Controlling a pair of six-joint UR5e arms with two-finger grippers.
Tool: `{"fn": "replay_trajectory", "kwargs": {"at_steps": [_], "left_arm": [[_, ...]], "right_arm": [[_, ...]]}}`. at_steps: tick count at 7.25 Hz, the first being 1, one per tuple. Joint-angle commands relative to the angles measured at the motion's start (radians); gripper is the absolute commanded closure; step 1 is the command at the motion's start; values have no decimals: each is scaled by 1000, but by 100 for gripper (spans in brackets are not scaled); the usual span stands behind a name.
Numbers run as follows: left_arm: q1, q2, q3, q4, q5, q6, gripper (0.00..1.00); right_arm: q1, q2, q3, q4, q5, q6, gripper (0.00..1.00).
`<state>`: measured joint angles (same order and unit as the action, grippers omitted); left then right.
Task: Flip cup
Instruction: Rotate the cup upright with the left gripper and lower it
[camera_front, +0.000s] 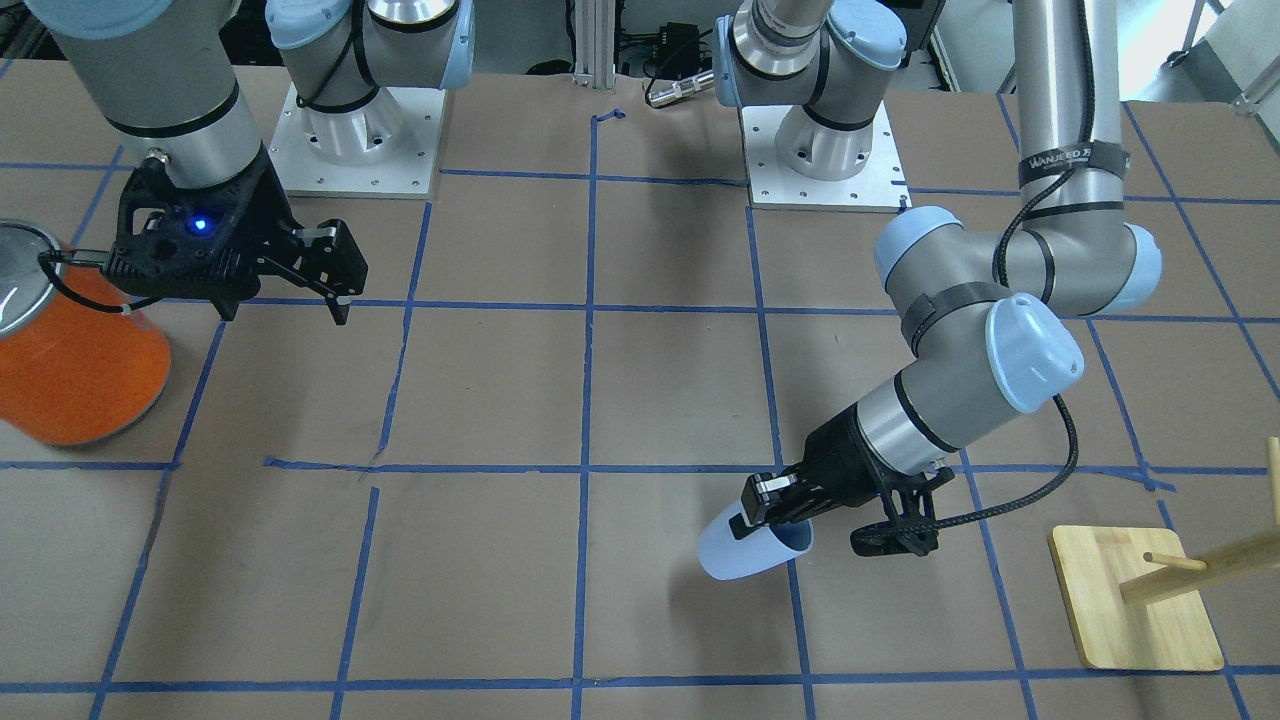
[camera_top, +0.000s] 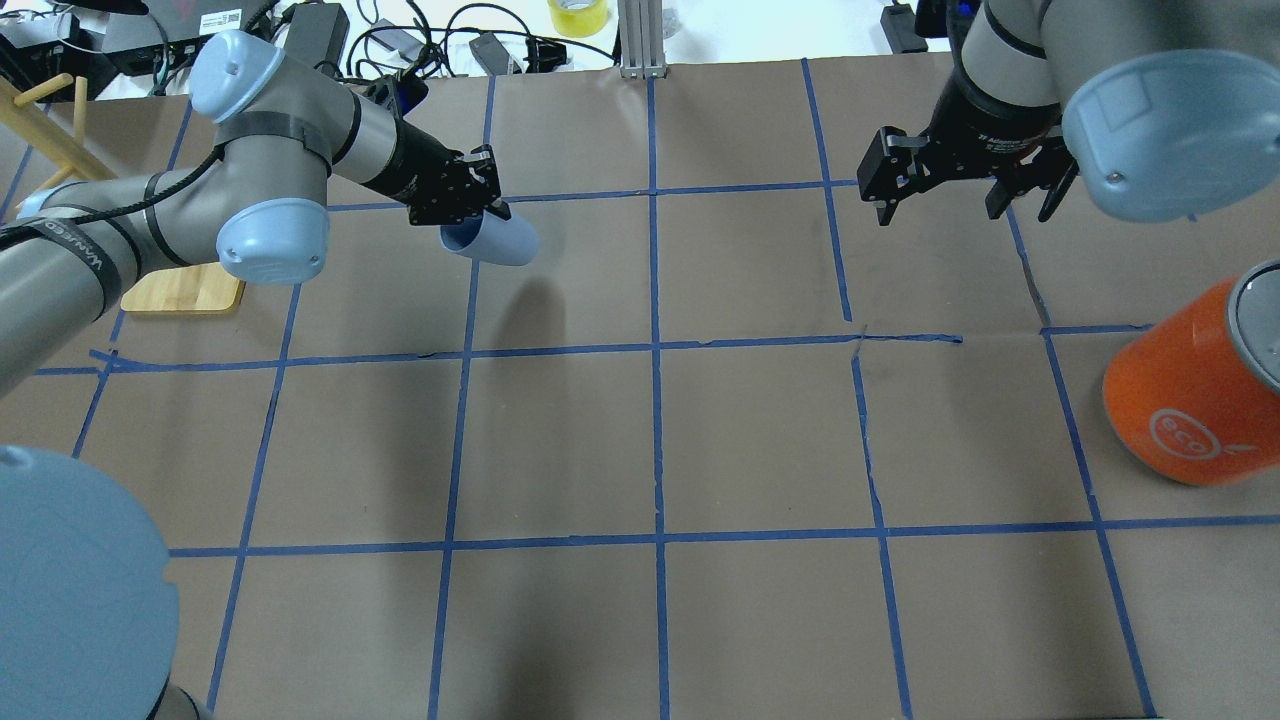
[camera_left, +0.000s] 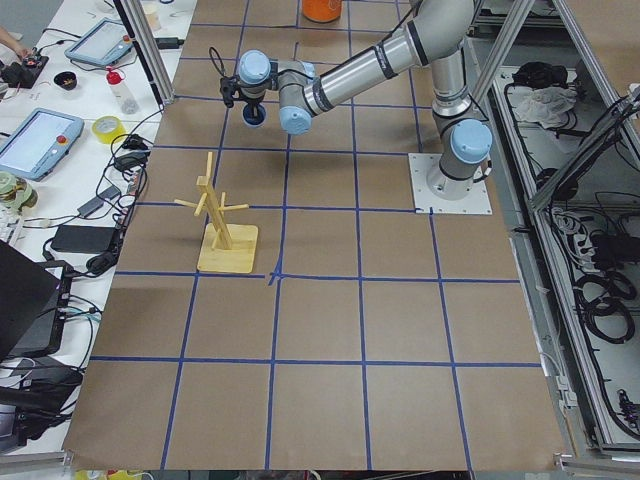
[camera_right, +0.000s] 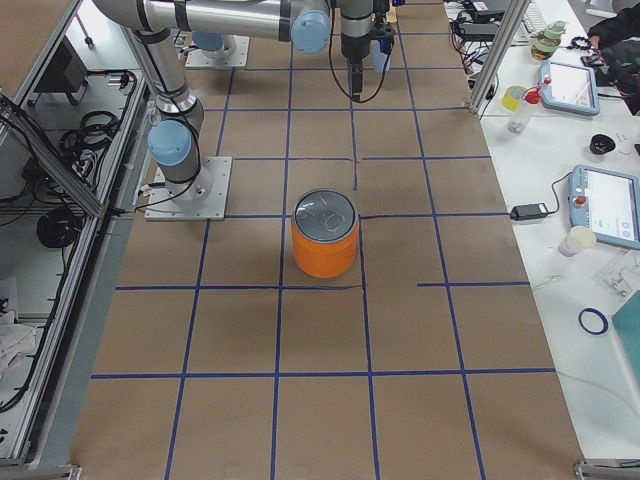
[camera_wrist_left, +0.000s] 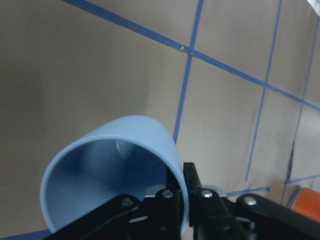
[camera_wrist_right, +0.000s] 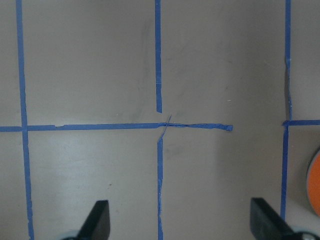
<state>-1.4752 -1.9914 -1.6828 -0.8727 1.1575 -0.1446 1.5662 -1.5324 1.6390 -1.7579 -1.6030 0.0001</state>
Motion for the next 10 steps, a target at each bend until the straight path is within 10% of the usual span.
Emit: {"fn": "replay_trajectory", "kwargs": {"at_steps": [1,6,9,10], "left_arm": [[1,-4,63,-72,289,162,100],[1,-106,124,-80,470,324,99],[1,-96,127,-81,472,336,16],[1,-63,132,-104,472,335,10]], "right_arm": [[0,0,-1,0,0,0,0],[0,2,1,0,0,-2,0],[2,2,1,2,0,0,0],[2,2,1,2,0,-2,0]]}}
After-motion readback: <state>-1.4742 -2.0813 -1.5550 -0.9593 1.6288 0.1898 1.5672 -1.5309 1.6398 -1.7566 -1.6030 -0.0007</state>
